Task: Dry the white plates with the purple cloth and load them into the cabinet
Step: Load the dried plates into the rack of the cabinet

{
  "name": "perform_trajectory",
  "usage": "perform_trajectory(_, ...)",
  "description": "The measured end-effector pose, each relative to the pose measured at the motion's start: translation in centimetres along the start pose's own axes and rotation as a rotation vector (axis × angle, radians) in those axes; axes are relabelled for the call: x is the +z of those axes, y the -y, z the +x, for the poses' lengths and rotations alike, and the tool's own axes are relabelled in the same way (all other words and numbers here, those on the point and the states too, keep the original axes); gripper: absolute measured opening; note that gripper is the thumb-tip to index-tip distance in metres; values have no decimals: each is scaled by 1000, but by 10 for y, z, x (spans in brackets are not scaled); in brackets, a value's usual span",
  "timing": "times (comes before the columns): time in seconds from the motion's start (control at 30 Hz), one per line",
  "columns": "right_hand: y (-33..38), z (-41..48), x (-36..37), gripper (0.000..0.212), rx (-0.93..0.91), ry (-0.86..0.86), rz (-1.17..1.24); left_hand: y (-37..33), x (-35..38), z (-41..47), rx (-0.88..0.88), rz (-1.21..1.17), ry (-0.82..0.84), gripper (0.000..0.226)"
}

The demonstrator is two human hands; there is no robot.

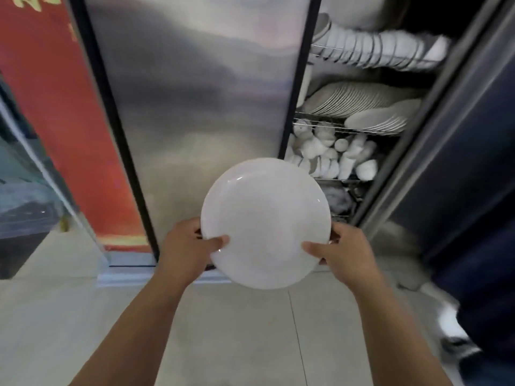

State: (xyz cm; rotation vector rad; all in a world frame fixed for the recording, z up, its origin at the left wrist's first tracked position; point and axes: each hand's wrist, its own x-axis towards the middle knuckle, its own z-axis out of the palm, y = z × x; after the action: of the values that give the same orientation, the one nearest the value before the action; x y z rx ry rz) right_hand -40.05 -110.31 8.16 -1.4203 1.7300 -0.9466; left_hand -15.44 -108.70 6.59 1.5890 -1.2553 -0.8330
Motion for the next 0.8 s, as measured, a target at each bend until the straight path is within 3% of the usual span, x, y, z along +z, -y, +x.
perform_trajectory(0.4,-65,136,-113,22,241,-337,27,-66,195,158,92,-25,386,22)
perform_trajectory(0.57,-92,212,-156,23,253,-379,37,-84,274,212,103,39,384,20)
perform_trajectory(0.8,-92,349,-225,33,187,-306,-7,-127,374,297,52,1,309,22)
